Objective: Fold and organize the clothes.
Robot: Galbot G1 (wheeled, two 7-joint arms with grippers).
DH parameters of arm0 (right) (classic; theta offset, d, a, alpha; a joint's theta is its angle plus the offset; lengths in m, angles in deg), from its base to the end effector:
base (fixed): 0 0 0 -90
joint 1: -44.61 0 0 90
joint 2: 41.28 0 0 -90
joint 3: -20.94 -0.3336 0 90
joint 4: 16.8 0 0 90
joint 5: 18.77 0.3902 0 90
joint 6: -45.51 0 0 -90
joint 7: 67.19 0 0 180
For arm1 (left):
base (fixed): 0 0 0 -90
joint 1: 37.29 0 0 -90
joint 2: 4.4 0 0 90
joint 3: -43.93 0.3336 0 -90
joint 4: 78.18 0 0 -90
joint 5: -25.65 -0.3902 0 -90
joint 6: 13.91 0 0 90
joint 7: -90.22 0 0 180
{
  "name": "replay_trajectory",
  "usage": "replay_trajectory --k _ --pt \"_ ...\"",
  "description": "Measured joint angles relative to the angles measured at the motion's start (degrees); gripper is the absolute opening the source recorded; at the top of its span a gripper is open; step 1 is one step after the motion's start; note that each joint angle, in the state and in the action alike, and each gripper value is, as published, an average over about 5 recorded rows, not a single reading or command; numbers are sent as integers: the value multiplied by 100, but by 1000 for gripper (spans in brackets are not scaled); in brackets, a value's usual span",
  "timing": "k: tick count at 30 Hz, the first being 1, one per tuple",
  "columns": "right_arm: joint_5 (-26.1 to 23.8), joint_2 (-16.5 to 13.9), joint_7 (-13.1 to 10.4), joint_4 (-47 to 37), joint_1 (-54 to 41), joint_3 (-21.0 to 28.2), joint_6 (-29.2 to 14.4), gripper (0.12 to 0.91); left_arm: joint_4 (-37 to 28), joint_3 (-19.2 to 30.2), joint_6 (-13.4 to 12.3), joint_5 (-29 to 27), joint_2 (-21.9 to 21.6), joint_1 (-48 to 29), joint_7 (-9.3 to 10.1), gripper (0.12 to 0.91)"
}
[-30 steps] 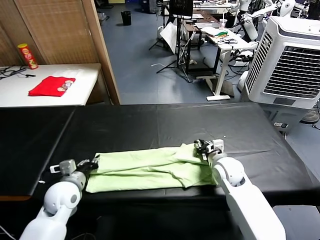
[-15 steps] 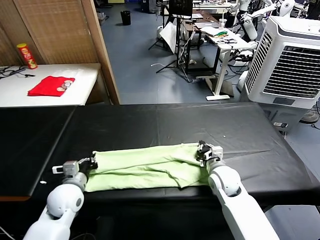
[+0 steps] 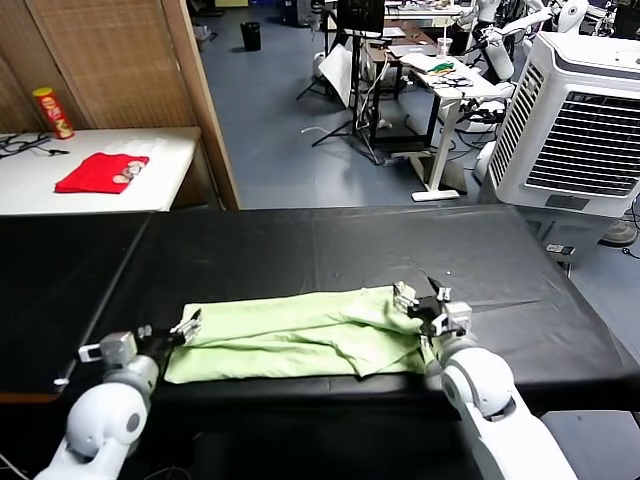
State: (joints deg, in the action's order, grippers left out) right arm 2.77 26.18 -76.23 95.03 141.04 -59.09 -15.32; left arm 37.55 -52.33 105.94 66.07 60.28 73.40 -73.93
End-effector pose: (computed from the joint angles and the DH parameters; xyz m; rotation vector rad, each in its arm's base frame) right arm 0.3323 -0.0143 -0.2368 0.2033 -2.8094 0.0987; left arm 0.2802 0.1049 -0.2470 0.1349 -2.6640 0.2155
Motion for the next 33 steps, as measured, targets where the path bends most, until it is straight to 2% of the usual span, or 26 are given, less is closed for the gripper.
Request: replay_trajectory --k 8,12,15,22,23,25,28,33 --pt "2 -31 2 253 181 -70 -1 798 -8 -54 -219 -159 324 453 -219 780" --pt "1 -51 15 298 214 -87 -4 798 -57 -15 -289 -312 453 537 -281 695" --pt "-5 -52 24 300 213 -104 -15 798 -73 9 -303 -429 537 571 -336 593" --pt "-70 27 42 310 205 -89 -30 798 -162 84 -291 -801 625 481 -355 219" --pt "-76 39 41 317 207 -94 -31 798 -163 90 -296 -898 619 470 -353 187" --pt "-84 56 38 334 215 -116 -32 798 -160 76 -335 -1131 590 458 -348 158" --pt "-87 72 31 358 235 -172 -34 798 -164 8 -481 -1593 488 456 -350 164" --pt "-87 126 21 352 276 -256 -41 798 -285 -244 -684 -2375 55 496 -375 155"
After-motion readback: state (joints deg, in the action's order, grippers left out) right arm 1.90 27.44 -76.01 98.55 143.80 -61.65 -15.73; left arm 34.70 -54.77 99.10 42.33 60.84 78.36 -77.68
